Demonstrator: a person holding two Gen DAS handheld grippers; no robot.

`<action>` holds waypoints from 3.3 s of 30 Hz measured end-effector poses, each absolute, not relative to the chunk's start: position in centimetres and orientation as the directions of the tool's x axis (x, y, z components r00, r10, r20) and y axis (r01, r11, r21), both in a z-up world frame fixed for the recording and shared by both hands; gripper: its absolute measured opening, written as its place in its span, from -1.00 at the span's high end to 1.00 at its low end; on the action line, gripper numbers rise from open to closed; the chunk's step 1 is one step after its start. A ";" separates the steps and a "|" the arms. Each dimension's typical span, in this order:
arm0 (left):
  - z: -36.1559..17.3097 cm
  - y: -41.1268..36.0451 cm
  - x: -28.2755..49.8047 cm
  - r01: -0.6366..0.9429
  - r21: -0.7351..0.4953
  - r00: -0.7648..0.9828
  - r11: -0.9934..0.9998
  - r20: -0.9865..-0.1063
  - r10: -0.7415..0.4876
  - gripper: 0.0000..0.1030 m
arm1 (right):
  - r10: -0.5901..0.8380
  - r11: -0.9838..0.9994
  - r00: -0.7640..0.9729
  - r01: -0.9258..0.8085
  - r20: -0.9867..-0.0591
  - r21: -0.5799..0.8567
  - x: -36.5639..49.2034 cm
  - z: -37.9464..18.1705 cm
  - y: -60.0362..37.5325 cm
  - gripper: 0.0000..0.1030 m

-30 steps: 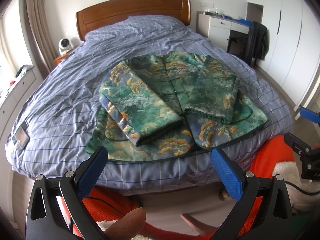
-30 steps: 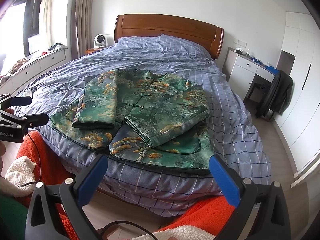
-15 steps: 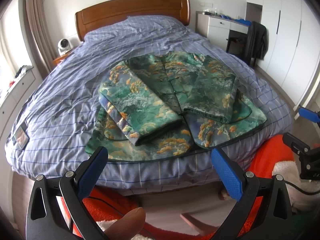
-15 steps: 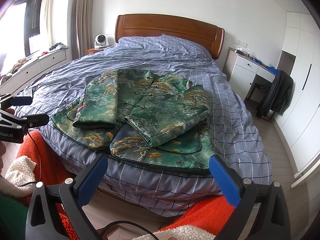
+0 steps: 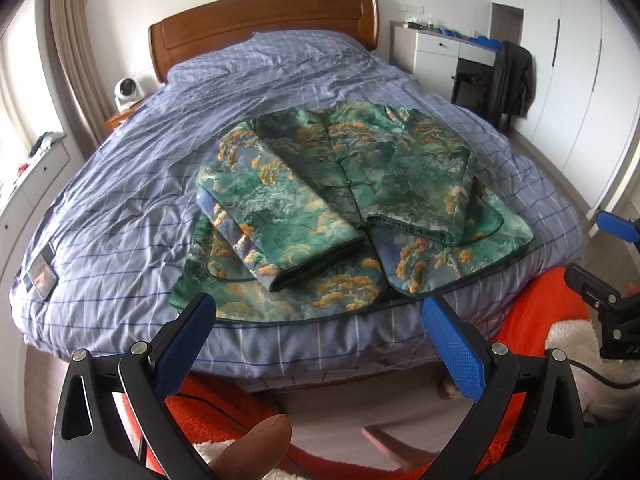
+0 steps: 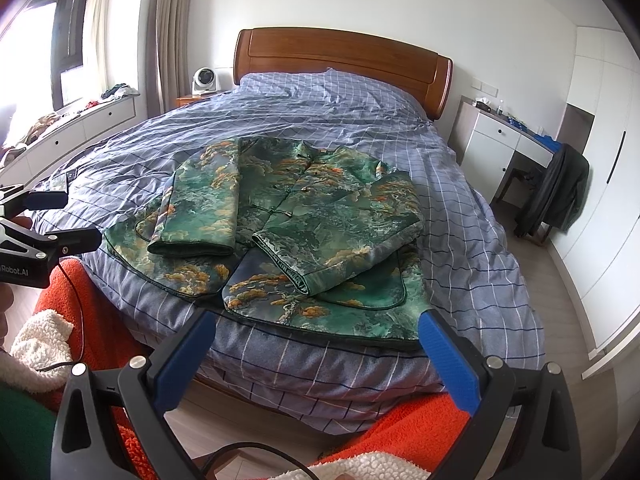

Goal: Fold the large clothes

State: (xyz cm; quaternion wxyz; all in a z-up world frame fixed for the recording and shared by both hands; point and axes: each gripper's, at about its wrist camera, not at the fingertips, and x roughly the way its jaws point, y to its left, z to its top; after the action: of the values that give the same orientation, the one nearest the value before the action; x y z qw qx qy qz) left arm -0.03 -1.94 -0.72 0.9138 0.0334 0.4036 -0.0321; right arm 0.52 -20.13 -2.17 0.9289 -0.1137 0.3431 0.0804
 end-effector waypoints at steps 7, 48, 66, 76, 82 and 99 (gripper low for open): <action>-0.8 -1.9 0.1 0.091 0.026 0.668 0.995 -0.743 -0.042 -0.99 | 0.071 0.961 0.752 -0.227 -0.655 -0.157 0.5 -2.2 -20.1 -1.00; -1.5 2.2 3.7 -0.058 -0.009 0.731 0.998 -0.681 0.037 -0.99 | 0.119 0.951 0.877 -0.236 -0.465 -0.201 3.9 0.3 -19.6 -1.00; -5.0 2.6 3.5 -0.062 -0.015 0.668 0.998 -0.743 0.030 -0.99 | 0.042 0.832 0.704 -0.417 -0.709 -0.365 14.1 -7.9 -20.0 -1.00; -5.9 1.4 2.7 -0.012 0.035 0.644 0.999 -0.764 0.035 -0.99 | 0.079 0.742 0.589 -0.573 -0.804 -0.347 20.9 -16.6 -13.6 -0.67; -6.7 1.3 2.5 -0.002 0.065 0.639 0.998 -0.767 0.051 -0.99 | 0.145 0.854 0.608 -0.475 -0.780 -0.211 20.2 -13.6 -16.1 0.71; -7.1 1.0 2.9 0.062 -0.007 0.607 0.998 -0.793 -0.043 -0.99 | -0.095 0.995 0.846 0.061 -0.526 -0.081 17.0 -0.5 -36.2 0.75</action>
State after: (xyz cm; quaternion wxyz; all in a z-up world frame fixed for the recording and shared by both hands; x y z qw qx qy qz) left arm 2.89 1.01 -7.10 0.8964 0.0107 0.4422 -0.0291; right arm 17.04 -36.22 -0.52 0.9601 -0.0306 0.2750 -0.0405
